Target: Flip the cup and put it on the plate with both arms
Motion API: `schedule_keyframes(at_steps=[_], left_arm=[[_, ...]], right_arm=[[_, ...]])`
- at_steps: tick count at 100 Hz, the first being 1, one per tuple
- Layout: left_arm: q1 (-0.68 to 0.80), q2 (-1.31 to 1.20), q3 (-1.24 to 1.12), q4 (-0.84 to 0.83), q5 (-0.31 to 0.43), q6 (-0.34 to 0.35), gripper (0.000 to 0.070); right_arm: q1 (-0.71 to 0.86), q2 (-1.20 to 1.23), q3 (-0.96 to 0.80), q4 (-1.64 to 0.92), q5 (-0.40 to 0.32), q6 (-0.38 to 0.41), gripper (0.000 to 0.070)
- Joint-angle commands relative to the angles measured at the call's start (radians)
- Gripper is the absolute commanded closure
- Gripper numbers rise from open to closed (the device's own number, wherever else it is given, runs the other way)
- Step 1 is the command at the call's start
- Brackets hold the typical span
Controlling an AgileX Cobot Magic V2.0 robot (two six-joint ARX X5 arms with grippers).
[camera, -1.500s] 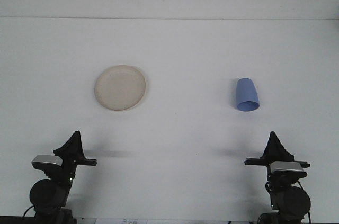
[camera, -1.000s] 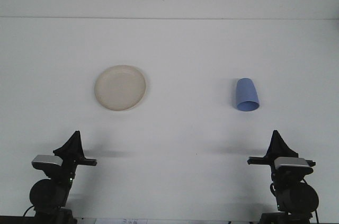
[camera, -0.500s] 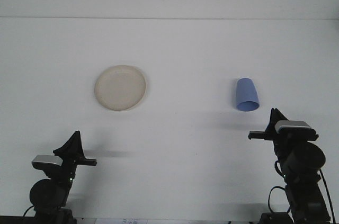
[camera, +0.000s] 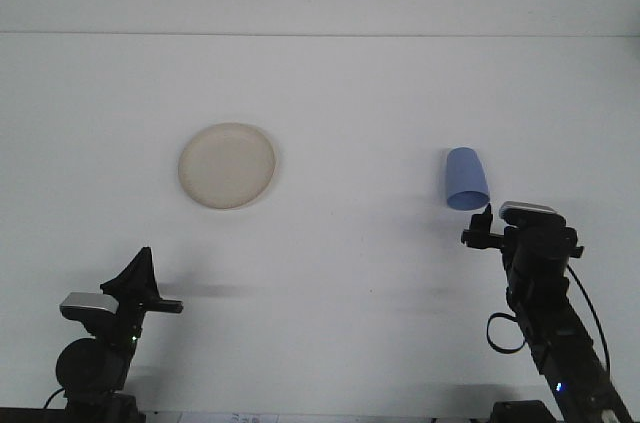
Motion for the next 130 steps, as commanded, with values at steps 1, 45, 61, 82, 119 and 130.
schedule_keyframes(at_steps=[1, 45, 61, 82, 119, 130], left_arm=[[0.0, -0.002, -0.019, 0.015, 0.005, -0.002, 0.0687], [0.0, -0.002, -0.019, 0.015, 0.005, -0.002, 0.0687], [0.0, -0.002, -0.019, 0.015, 0.005, -0.002, 0.0687], [0.0, -0.002, -0.019, 0.016, 0.005, -0.002, 0.0687], [0.0, -0.002, -0.019, 0.015, 0.005, -0.002, 0.0687], [0.0, -0.002, -0.019, 0.015, 0.005, -0.002, 0.0687]], right_arm=[[0.0, 0.072, -0.001, 0.04, 0.0, -0.001, 0.0117], [-0.071, 0.482, 0.001, 0.463, -0.111, -0.024, 0.0118], [-0.114, 0.555, 0.007, 0.564, -0.18, -0.03, 0.0294], [-0.129, 0.544, 0.008, 0.578, -0.299, -0.066, 0.0696], [0.105, 0.209, 0.205, 0.05, -0.296, -0.121, 0.0696], [0.205, 0.183, 0.424, -0.318, -0.297, -0.131, 0.0696]])
